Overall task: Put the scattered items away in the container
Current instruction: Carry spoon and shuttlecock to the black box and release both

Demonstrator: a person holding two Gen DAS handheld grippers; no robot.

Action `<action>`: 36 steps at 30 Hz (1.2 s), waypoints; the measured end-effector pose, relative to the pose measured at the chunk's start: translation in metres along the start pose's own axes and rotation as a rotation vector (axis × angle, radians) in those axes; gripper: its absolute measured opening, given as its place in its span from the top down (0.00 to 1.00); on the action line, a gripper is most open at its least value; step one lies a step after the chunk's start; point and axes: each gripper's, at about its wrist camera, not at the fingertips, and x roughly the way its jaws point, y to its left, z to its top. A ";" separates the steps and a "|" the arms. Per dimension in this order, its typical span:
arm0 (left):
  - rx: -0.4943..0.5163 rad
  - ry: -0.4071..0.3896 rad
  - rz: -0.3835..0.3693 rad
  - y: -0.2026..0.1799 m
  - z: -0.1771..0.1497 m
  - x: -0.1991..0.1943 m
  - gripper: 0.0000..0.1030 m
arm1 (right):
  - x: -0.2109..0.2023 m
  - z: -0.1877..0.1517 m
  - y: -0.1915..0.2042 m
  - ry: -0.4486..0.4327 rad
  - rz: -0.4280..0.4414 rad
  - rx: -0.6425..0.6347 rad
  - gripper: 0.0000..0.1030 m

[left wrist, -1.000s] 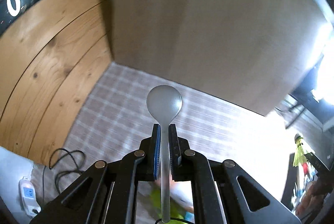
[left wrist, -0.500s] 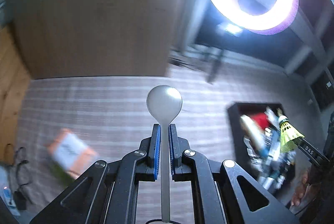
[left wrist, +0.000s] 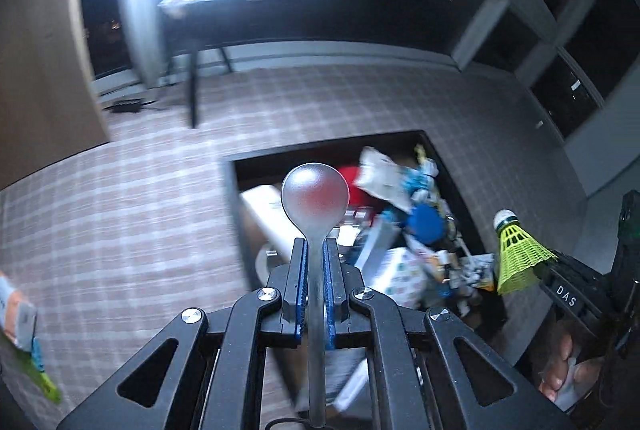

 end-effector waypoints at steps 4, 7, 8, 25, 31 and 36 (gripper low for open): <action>0.034 0.016 -0.003 -0.030 0.004 0.013 0.93 | 0.003 0.007 -0.021 0.007 0.000 -0.014 0.94; 0.034 0.025 -0.028 -0.045 0.010 0.019 0.93 | 0.007 0.013 -0.028 0.015 -0.003 -0.026 0.94; 0.032 0.027 -0.042 -0.048 0.012 0.020 0.84 | 0.008 0.015 -0.029 0.020 0.000 -0.029 0.93; 0.004 0.012 0.097 -0.028 0.003 0.010 0.53 | 0.011 0.023 -0.013 0.018 0.044 -0.077 0.45; -0.014 -0.009 0.144 -0.001 -0.017 -0.011 0.49 | 0.012 0.017 0.017 0.016 0.065 -0.123 0.45; -0.029 -0.055 0.172 0.026 -0.037 -0.039 0.39 | 0.007 0.004 0.052 0.006 0.087 -0.157 0.45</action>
